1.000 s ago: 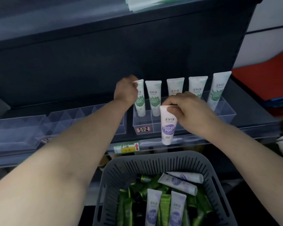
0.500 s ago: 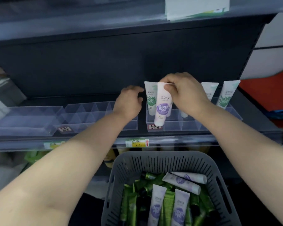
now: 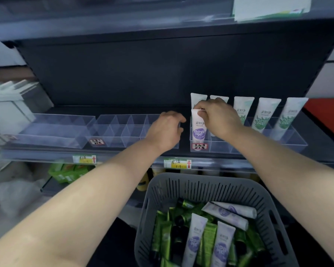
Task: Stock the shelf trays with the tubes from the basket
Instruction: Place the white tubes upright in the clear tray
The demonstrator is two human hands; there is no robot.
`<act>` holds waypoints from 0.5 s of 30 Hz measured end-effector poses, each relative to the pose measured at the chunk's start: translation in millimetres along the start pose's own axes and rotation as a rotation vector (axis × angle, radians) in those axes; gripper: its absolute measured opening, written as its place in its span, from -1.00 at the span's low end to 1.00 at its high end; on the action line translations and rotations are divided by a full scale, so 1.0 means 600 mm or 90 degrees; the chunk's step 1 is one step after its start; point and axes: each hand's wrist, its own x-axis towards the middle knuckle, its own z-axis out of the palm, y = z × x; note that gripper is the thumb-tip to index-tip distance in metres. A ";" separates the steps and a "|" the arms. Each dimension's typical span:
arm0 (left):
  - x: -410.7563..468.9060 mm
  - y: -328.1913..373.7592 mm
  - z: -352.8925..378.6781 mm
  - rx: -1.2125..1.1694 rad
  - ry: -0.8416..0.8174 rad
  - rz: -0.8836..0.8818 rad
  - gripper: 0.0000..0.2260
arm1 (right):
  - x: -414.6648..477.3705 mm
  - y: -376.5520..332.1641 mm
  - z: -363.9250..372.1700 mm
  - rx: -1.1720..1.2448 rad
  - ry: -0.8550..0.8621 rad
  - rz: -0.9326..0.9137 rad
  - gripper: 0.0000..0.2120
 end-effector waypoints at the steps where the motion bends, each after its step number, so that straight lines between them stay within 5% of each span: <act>1: -0.002 0.000 0.001 0.000 -0.003 0.002 -0.70 | 0.000 -0.002 0.001 0.000 0.000 -0.002 -0.76; 7: -0.017 0.004 0.005 -0.012 -0.005 0.012 -0.70 | -0.005 -0.005 -0.002 -0.016 -0.015 -0.005 -0.66; 15: -0.061 0.021 0.030 -0.061 -0.007 0.028 -0.71 | -0.084 0.006 0.002 -0.039 0.120 -0.072 -0.70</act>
